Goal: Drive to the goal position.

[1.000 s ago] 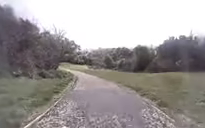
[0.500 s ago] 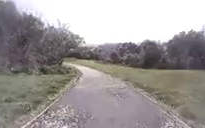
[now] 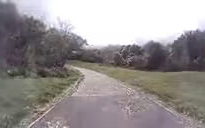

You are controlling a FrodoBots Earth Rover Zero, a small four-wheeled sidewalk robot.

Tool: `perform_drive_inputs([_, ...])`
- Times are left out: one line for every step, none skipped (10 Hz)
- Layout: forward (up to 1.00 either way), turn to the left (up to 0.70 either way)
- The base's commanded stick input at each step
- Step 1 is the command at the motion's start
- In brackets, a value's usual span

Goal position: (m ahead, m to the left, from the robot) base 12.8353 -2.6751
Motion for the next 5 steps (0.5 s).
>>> perform_drive_inputs([0.85,0.0])
perform_drive_inputs([0.85,0.0])
perform_drive_inputs([0.85,0.0])
perform_drive_inputs([0.85,0.0])
perform_drive_inputs([0.85,0.0])
